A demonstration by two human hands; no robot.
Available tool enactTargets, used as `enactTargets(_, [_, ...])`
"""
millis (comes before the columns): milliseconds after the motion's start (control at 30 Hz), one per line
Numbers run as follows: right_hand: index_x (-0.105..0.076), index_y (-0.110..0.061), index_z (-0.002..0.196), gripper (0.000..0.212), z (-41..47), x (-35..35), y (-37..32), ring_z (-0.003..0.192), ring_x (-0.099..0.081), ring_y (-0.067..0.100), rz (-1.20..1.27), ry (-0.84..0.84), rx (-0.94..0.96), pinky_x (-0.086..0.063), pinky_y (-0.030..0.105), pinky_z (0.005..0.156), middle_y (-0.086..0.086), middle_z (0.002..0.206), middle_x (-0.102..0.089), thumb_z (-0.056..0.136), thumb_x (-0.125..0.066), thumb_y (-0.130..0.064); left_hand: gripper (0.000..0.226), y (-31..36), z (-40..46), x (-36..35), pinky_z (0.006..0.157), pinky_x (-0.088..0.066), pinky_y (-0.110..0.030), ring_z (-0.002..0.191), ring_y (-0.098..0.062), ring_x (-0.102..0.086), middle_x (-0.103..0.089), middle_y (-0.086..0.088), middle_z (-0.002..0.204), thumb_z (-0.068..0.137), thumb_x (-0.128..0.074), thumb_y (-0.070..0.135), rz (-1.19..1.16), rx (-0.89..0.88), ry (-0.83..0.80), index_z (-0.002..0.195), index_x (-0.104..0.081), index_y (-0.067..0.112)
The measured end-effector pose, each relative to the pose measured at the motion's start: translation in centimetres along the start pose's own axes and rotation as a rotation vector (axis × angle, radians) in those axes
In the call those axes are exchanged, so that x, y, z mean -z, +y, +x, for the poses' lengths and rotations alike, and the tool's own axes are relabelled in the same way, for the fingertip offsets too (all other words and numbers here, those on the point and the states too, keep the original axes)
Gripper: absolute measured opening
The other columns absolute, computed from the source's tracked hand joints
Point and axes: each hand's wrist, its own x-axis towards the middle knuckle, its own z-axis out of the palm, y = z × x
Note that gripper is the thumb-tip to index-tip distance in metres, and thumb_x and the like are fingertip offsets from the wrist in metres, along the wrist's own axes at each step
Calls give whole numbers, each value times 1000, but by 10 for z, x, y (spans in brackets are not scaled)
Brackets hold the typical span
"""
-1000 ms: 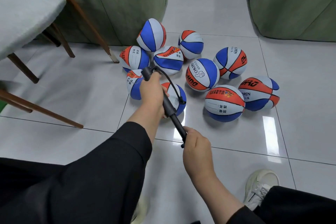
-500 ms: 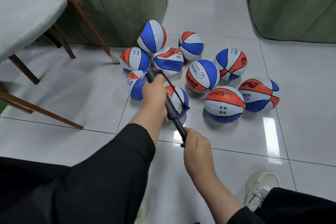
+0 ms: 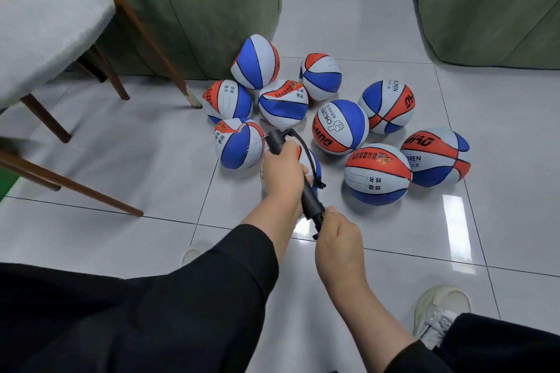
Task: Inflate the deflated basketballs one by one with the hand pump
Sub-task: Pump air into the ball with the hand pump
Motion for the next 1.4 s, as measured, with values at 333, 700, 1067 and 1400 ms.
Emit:
enactTargets(333, [-59, -2, 93, 49, -16, -4, 1, 72, -55, 21, -2, -102, 77, -46, 46, 68, 17, 79, -60, 86, -23, -34, 17, 36, 16, 14, 50, -47, -23, 40, -12, -48, -51, 3, 49, 93, -63, 30, 11, 25, -16, 101, -59, 16])
enactTargets(700, [-71, -19, 122, 60, -21, -2, 5, 78, -62, -1, 16, -113, 25, -51, 34, 77, -6, 86, -67, 87, -24, -34, 15, 46, 31, 28, 63, -52, -30, 59, -15, -52, -53, 2, 60, 95, -61, 34, -19, 23, 70, 99, -59, 21])
enactTargets(1067, [-42, -23, 64, 41, 0, 3, -3, 71, -55, 30, 17, -18, -1, -35, 39, 56, 7, 63, -53, 103, -33, -12, 16, 4, -6, 3, 42, -45, -22, 39, -16, -46, -51, -1, 51, 94, -58, 28, -51, 42, -3, 93, -56, 13])
enactTargets(1400, [-72, -13, 111, 38, -12, 9, 16, 74, -63, -2, 3, -121, -3, -48, 28, 69, -3, 83, -66, 105, -34, -16, 16, 34, 22, 18, 53, -50, -25, 46, -13, -50, -51, 3, 50, 92, -64, 30, -58, 82, 37, 99, -59, 16])
